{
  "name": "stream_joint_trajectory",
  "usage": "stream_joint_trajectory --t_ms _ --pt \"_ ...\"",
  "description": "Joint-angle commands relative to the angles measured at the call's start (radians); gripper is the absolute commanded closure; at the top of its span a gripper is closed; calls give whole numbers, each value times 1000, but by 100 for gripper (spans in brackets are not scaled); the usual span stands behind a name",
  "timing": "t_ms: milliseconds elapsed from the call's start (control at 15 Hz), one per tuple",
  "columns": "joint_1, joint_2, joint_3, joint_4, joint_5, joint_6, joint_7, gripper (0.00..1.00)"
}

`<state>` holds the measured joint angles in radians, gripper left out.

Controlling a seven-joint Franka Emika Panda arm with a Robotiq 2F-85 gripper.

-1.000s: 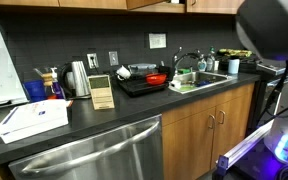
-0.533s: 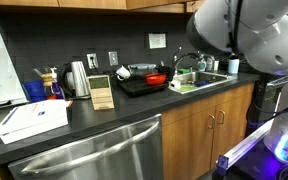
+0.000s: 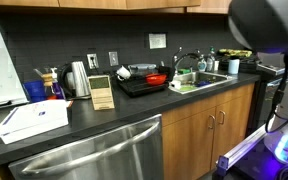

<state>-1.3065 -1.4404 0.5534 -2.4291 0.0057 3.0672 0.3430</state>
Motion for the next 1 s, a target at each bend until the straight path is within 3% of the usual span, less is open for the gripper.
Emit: stream_joint_trajectory --t_ms 0,467,933 --pt "216 90 -46 -44 4 32 -69 0" --pt "650 189 -195 -108 -22 -4 -177 0" --pt "1072 255 -337 -96 -22 -189 -255 0"
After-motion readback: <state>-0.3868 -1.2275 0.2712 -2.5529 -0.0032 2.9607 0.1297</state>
